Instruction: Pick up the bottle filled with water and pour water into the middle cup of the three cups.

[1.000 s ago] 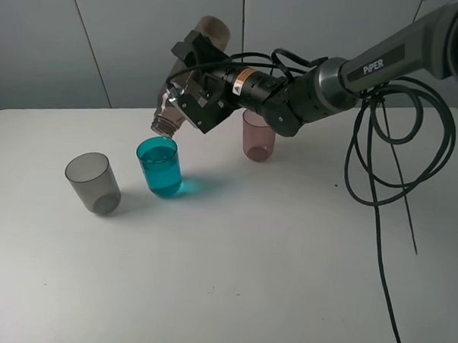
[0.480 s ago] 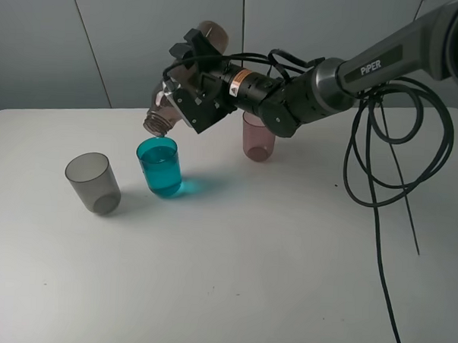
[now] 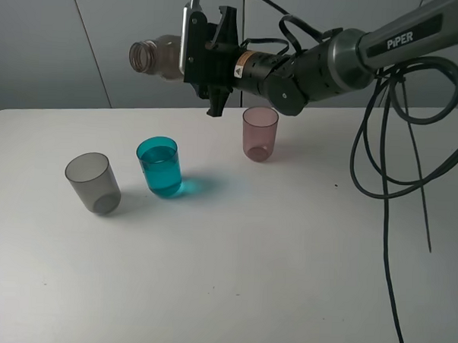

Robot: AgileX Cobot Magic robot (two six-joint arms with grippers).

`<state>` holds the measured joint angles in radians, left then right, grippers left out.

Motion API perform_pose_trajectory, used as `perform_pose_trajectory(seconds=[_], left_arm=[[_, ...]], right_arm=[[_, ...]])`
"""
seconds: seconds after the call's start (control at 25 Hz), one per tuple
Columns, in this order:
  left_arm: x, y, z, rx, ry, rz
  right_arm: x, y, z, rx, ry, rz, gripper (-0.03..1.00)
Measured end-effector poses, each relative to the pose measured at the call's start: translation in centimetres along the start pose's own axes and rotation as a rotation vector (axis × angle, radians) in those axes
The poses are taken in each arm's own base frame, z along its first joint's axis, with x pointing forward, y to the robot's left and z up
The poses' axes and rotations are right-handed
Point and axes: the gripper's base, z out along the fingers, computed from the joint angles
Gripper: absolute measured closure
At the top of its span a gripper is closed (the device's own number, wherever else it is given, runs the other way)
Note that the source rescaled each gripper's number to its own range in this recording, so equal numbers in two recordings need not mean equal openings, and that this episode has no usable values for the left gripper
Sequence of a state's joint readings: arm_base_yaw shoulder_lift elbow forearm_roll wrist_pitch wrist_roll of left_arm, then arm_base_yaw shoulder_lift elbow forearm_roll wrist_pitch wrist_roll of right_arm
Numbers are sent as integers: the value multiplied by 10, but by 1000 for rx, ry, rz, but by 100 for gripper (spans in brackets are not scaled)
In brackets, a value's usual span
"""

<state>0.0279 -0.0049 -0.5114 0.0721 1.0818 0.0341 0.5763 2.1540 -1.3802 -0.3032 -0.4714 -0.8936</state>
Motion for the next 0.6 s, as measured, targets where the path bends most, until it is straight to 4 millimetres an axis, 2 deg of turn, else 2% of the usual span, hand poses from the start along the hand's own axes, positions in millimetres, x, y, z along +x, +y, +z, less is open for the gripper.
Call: perform_pose_trajectory(seconds=[0.16,0.28,0.44,0.6], left_arm=[[0,0,0,0,0,0],[0,0,0,0,0,0],[0,0,0,0,0,0],[0,0,0,0,0,0]], right_arm=[[-4,-29,-19,26,9,296,93],[5,-48,-44,71,3,484,93],[19,-57,-87,119,6,654,93],[40,-54,-134,174,32,795,93]])
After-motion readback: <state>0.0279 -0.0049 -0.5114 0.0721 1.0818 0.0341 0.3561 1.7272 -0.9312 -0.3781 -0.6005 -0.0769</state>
